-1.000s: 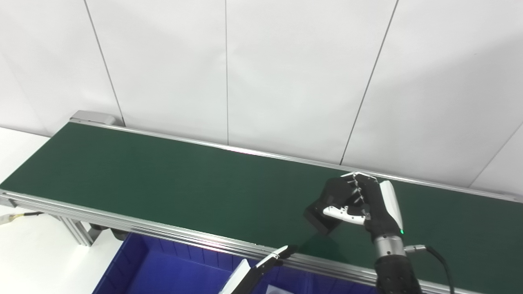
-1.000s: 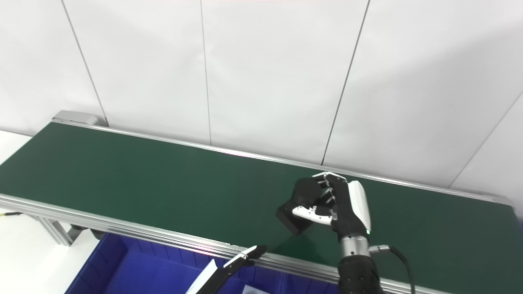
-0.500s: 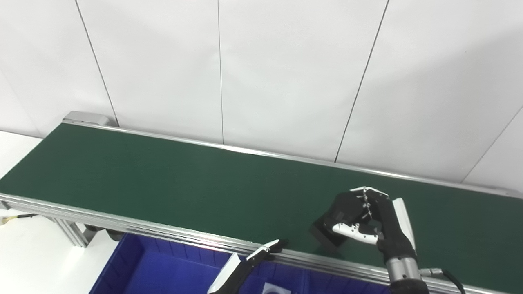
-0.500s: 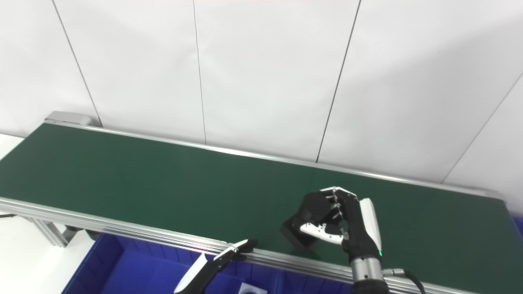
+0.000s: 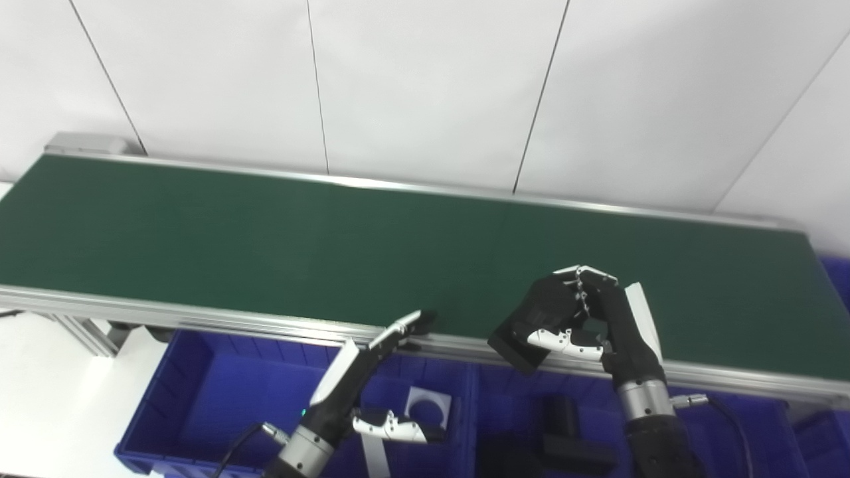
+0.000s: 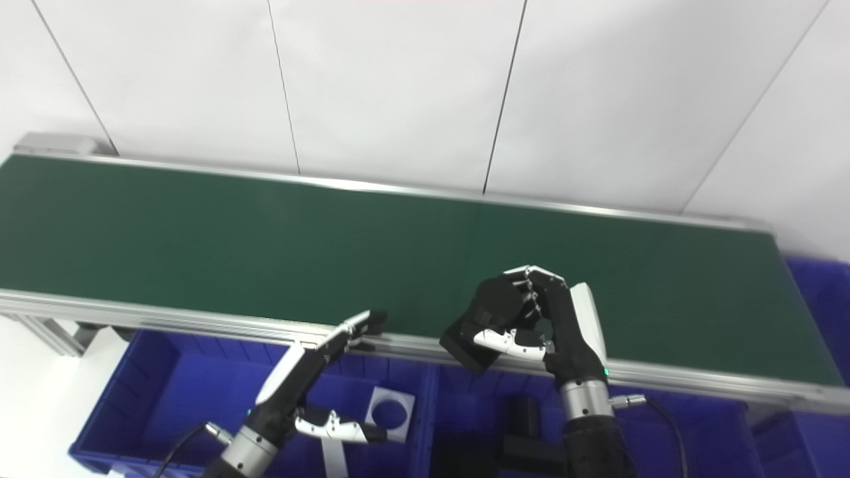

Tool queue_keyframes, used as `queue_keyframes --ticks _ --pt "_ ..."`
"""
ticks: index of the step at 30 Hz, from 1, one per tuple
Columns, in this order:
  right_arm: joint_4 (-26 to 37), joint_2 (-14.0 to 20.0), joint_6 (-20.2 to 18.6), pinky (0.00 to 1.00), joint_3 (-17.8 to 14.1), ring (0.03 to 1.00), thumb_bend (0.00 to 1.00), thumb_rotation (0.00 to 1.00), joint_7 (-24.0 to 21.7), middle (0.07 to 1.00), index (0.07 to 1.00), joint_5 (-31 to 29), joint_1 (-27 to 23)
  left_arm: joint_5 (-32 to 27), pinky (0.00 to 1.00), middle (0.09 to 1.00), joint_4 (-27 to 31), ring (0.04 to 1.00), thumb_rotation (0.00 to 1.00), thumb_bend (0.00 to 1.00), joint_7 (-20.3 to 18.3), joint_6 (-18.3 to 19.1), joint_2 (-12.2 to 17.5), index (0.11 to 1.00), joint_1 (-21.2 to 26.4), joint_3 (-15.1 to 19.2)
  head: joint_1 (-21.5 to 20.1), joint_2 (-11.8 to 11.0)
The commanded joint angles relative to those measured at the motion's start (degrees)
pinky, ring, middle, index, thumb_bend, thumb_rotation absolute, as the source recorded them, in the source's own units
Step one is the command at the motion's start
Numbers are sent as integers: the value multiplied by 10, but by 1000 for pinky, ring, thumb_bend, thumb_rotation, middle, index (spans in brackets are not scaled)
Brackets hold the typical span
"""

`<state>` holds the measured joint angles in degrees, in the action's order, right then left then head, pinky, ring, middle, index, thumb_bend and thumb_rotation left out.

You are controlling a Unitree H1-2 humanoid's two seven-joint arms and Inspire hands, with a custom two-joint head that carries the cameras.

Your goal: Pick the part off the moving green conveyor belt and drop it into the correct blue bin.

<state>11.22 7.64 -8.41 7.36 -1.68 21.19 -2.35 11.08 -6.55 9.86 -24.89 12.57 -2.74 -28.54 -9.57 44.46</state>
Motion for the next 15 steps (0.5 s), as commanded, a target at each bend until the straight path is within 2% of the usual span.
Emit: queue_keyframes --ticks 1,2,3,8,15 --pt "37 4 6 202 0 260 510 0 -6 403 525 -5 -4 -6 783 904 24 865 397 978 -17 -20 -3 900 3 15 -5 8" --pt "40 5 5 194 0 254 510 0 -9 401 523 -5 -1 -5 784 904 26 866 401 981 -22 -20 -5 901 2 20 -5 8" --pt "46 6 1 180 1 243 510 0 -12 398 519 -2 2 -8 781 903 29 865 398 985 -28 -20 -7 901 2 24 -13 21" --pt "65 8 -15 177 0 238 511 0 -20 393 514 12 11 -22 781 901 47 865 388 989 -63 -14 -16 897 -1 51 -29 46" --pt "85 9 -36 184 -9 238 510 0 -32 396 519 2 32 -21 785 903 60 871 394 992 -101 -4 -27 898 -9 81 -33 55"
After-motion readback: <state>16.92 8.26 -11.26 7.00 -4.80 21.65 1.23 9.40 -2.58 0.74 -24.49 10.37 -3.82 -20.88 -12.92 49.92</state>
